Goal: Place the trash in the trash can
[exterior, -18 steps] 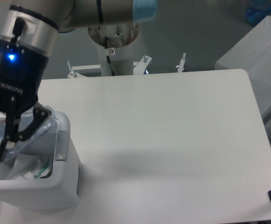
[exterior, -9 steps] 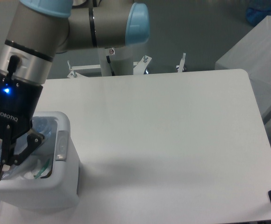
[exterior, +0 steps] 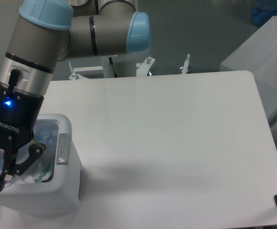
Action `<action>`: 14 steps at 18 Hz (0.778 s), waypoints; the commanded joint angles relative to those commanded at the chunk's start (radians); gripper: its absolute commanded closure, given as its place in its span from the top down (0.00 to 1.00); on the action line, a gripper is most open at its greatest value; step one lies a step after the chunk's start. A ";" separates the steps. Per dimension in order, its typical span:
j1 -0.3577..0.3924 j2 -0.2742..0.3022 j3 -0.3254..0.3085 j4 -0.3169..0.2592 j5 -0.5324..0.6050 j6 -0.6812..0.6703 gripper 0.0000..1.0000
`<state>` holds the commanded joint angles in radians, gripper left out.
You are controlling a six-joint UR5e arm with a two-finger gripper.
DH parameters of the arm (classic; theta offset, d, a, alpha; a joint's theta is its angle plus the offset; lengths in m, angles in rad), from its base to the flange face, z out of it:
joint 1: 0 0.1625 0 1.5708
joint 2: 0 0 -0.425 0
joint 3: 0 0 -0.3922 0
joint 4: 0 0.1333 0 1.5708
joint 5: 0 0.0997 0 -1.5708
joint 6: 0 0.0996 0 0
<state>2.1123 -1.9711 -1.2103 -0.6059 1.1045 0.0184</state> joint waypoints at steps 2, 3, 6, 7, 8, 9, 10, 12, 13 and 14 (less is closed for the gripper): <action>0.000 -0.002 -0.003 0.000 0.000 0.003 0.50; 0.000 -0.002 -0.005 0.000 0.000 0.003 0.50; 0.002 0.003 -0.026 0.000 0.002 0.011 0.49; 0.002 0.008 -0.032 0.000 0.002 0.011 0.51; 0.002 0.014 -0.037 0.000 0.002 0.015 0.60; 0.005 0.012 -0.038 0.000 0.002 0.031 0.84; 0.014 0.011 -0.040 0.000 0.005 0.031 1.00; 0.058 0.017 -0.075 0.000 0.024 0.028 1.00; 0.090 0.034 -0.103 0.000 0.028 0.038 1.00; 0.135 0.047 -0.132 0.002 0.026 0.052 1.00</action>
<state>2.2468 -1.9238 -1.3419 -0.6044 1.1306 0.0704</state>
